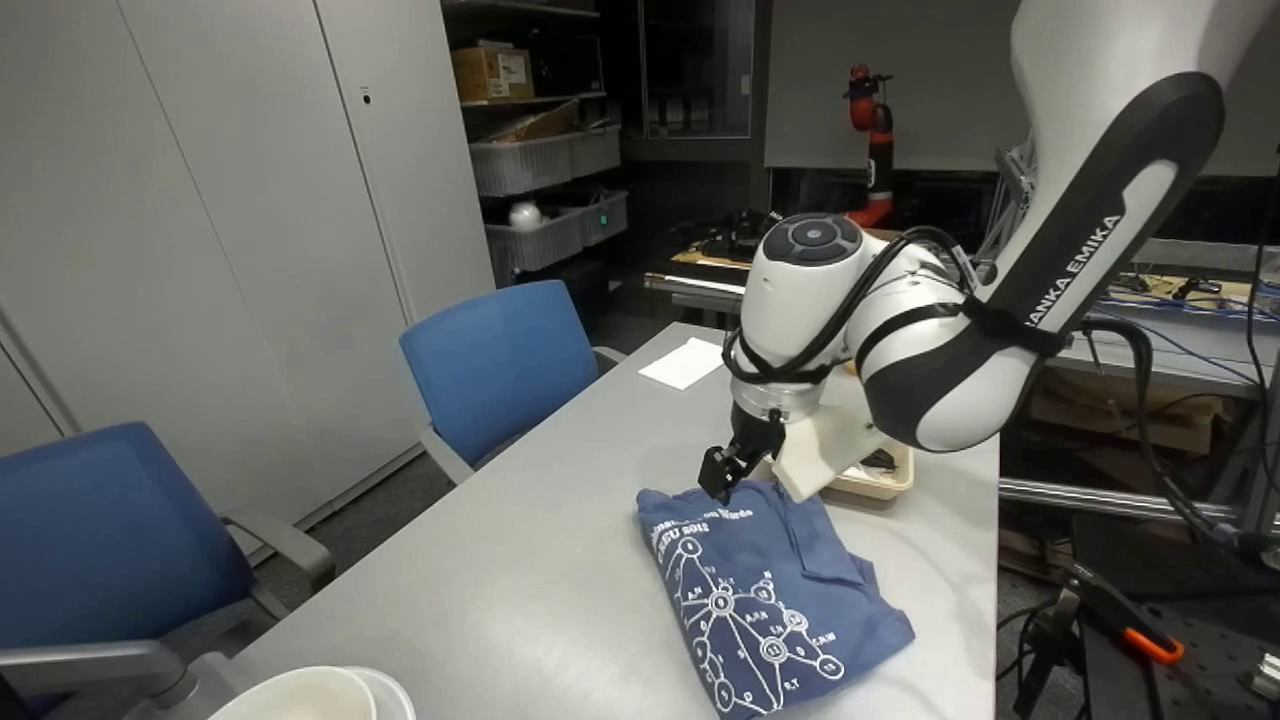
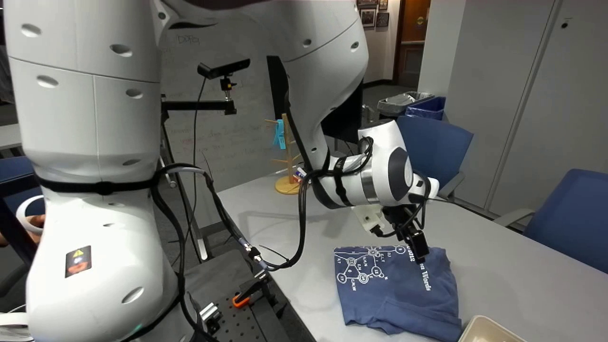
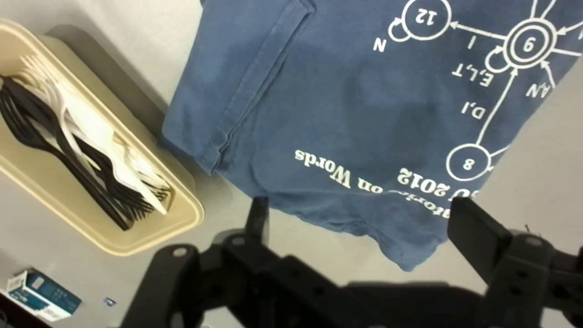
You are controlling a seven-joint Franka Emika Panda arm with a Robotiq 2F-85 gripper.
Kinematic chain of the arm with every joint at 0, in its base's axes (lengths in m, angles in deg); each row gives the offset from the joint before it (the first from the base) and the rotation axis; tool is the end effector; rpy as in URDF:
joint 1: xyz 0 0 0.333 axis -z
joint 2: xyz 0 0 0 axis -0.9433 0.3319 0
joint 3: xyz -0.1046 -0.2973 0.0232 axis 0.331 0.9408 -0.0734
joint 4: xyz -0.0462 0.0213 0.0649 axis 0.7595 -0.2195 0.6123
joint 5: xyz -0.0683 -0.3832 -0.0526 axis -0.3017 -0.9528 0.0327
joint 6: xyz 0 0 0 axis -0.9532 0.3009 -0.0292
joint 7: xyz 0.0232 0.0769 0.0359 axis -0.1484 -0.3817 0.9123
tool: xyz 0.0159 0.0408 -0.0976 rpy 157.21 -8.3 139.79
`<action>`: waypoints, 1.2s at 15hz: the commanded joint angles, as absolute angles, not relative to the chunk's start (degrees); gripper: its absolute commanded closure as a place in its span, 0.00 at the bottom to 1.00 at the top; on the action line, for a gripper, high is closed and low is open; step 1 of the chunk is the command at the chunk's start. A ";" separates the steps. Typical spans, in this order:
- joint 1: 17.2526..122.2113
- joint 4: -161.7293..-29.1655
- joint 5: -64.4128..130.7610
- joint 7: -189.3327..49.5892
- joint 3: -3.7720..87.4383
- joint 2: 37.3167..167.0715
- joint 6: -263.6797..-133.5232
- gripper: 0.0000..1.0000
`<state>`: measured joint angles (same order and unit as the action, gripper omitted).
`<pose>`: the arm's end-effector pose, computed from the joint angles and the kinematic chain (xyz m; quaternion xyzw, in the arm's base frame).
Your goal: Fold the blue cloth in half
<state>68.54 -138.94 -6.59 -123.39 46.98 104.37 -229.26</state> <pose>0.5116 -0.0261 0.1996 0.9643 -0.2036 0.1367 0.0995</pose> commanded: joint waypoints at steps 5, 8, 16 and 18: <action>76.01 -134.87 16.80 -108.75 41.46 112.84 -233.18 0.00; 78.01 -132.80 27.46 -97.56 39.01 116.53 -235.03 0.00; 81.98 -126.59 42.01 -76.84 34.92 125.15 -234.22 0.00; 82.69 -125.24 42.74 -74.41 34.42 127.03 -233.71 0.01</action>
